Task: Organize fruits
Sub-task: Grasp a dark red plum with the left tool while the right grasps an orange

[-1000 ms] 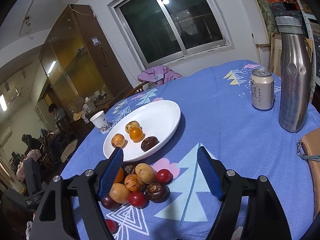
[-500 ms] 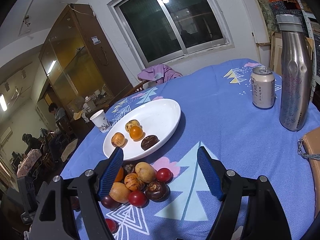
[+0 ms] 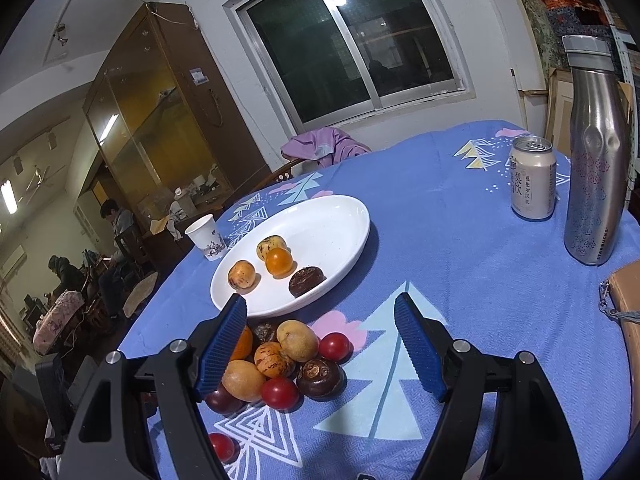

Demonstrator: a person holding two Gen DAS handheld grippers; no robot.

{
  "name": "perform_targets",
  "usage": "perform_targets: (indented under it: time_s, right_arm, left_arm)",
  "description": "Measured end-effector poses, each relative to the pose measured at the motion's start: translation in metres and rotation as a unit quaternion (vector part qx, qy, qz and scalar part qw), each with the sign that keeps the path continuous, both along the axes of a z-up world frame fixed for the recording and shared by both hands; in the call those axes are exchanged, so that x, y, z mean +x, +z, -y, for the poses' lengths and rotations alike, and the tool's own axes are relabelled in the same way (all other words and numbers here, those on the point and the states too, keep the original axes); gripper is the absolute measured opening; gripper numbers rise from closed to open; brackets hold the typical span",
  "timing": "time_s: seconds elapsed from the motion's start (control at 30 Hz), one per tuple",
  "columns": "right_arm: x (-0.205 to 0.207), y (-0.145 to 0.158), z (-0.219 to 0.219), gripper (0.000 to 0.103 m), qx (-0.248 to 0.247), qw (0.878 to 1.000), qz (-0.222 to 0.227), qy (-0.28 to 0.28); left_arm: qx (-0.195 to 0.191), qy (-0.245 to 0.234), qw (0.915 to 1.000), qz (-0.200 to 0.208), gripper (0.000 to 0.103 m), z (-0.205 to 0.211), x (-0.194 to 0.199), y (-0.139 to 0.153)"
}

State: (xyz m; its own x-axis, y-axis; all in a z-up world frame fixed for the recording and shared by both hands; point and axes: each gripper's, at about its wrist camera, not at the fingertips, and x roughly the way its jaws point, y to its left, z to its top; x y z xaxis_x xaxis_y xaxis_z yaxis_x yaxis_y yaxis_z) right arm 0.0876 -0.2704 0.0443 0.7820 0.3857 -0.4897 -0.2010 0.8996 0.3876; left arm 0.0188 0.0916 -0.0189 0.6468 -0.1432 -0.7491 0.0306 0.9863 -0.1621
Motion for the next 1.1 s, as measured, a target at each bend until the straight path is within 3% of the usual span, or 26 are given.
perform_targets:
  time_s: [0.27,0.43,0.6,0.7,0.77,0.87,1.1]
  right_arm:
    - [0.001,-0.004,-0.009,0.077,-0.014,1.000,-0.005,0.012]
    - [0.003,-0.005,-0.016,0.077,-0.018,0.999,-0.009,0.027]
    - [0.013,-0.010,-0.052,0.077,-0.013,0.994,-0.041,0.096]
    - [0.025,-0.013,-0.095,0.077,-0.076,0.988,-0.059,0.120]
    - [0.035,-0.016,-0.118,0.066,-0.102,0.984,-0.071,0.128]
    - [0.047,-0.026,-0.136,0.051,-0.104,0.980,-0.102,0.138]
    - [0.047,-0.039,-0.153,0.044,-0.145,0.976,-0.093,0.132]
  left_arm:
    - [-0.031,0.021,0.9992,-0.009,0.060,-0.017,0.022,0.001]
    - [-0.067,0.011,0.9972,-0.030,0.041,-0.023,0.029,-0.008]
    - [-0.088,0.011,0.9956,-0.030,0.040,-0.025,0.029,-0.010]
    - [-0.094,0.009,0.9952,-0.028,0.039,-0.025,0.028,-0.010]
    - [-0.097,0.009,0.9949,-0.028,0.039,-0.026,0.028,-0.010]
    - [-0.101,0.009,0.9944,-0.029,0.039,-0.026,0.028,-0.011]
    - [-0.110,0.000,0.9936,-0.027,0.038,-0.024,0.028,-0.010]
